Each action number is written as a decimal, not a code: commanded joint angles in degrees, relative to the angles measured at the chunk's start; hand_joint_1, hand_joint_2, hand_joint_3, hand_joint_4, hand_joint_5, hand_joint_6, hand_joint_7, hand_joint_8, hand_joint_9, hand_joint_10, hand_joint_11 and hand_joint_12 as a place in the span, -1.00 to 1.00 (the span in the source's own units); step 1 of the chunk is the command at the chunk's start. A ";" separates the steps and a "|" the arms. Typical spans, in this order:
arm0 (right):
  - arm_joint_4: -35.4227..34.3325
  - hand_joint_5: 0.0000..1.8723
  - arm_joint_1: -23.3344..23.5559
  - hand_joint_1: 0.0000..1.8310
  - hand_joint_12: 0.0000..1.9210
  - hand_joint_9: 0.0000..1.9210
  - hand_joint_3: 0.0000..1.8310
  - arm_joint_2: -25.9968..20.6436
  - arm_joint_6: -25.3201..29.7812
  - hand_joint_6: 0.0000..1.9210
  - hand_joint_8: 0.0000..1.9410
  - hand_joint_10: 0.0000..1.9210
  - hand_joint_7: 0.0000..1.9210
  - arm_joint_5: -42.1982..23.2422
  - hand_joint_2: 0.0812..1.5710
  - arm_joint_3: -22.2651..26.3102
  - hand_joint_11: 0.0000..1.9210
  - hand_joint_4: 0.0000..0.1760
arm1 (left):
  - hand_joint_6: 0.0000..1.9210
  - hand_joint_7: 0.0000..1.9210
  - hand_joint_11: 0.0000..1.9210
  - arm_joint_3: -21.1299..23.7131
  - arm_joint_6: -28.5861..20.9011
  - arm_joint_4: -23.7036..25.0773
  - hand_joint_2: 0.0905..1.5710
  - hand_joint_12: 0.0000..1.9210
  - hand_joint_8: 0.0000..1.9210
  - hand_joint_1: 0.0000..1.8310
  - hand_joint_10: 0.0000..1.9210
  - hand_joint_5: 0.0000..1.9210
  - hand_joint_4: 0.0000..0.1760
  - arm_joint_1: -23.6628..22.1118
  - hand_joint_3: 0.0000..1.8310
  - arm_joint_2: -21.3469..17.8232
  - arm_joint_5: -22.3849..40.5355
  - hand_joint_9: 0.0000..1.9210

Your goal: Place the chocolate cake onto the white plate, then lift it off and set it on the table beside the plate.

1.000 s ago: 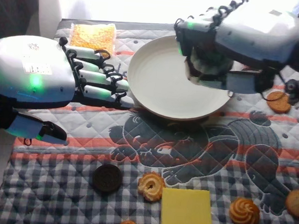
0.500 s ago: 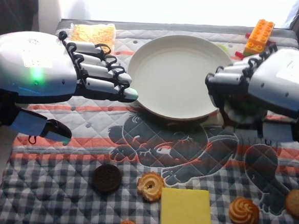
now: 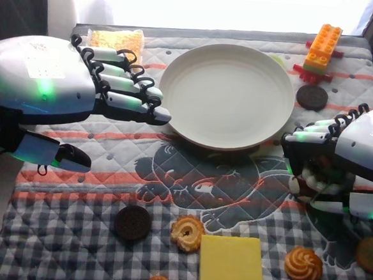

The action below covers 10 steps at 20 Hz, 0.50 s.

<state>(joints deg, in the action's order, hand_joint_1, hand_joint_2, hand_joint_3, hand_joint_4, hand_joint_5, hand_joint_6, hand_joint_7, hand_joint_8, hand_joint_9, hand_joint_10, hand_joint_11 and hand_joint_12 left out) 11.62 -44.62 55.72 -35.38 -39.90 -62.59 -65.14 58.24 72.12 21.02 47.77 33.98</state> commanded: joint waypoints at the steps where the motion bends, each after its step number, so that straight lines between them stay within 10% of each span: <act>1: -0.64 -0.90 -0.82 -0.01 0.92 -0.85 -1.00 -0.26 0.32 0.32 0.18 0.46 -0.83 -4.41 0.58 -0.07 -0.88 -1.00 | -0.99 -0.79 -1.00 -0.23 0.01 -3.31 0.42 -0.05 -0.99 -0.05 -0.98 -0.79 -0.41 -0.38 -1.00 0.06 2.66 -0.78; 2: -0.95 -0.98 -1.19 -0.14 0.72 -0.97 -1.00 -0.41 0.32 -0.23 -0.17 0.04 -0.97 -4.42 0.51 0.00 -0.98 -0.82 | -0.99 -0.79 -1.00 -0.23 0.01 -3.38 0.42 -0.04 -0.99 -0.05 -0.98 -0.80 -0.45 -0.44 -1.00 0.11 2.66 -0.78; 3: -0.97 -1.00 -1.34 -0.36 0.66 -0.99 -1.00 -0.84 0.32 -0.85 -0.81 -0.68 -0.99 -4.41 0.41 0.20 -1.00 0.04 | -1.00 -0.79 -1.00 -0.28 0.01 -3.41 0.42 -0.04 -0.99 -0.05 -0.98 -0.81 -0.49 -0.45 -1.00 0.19 2.66 -0.78; 4: -0.97 -1.00 -1.55 -0.50 -0.16 -1.00 -1.00 -1.60 0.32 -0.99 -0.99 -0.99 -1.00 -4.41 0.28 0.58 -1.00 0.16 | -0.99 -0.79 -1.00 -0.37 0.01 -3.44 0.44 0.08 -0.99 -0.06 -0.97 -0.80 -0.44 -0.50 -1.00 0.27 2.69 -0.76; 6: -0.90 -1.00 -1.62 -0.53 -0.92 -1.00 -1.00 -3.49 0.32 -1.00 -1.00 -1.00 -1.00 -4.44 0.28 1.49 -1.00 -0.22 | -1.00 -0.80 -1.00 -0.42 0.01 -3.60 0.44 0.11 -1.00 -0.05 -0.97 -0.81 -0.49 -0.57 -1.00 0.31 2.69 -0.78; 10: -0.92 -1.00 -1.63 -0.53 -1.00 -1.00 -1.00 -7.91 0.30 -1.00 -1.00 -1.00 -1.00 -7.23 0.24 3.70 -1.00 0.40 | -1.00 -0.82 -1.00 -0.55 0.01 -4.19 0.44 0.00 -1.00 0.00 -0.97 -0.84 -0.47 -0.53 -1.00 0.34 2.68 -0.80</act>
<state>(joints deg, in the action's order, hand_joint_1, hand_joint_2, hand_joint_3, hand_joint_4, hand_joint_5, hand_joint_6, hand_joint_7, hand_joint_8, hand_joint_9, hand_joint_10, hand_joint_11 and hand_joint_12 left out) 11.64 -46.68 47.51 -35.18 -40.32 -58.57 -65.47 58.26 71.00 20.99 48.14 33.89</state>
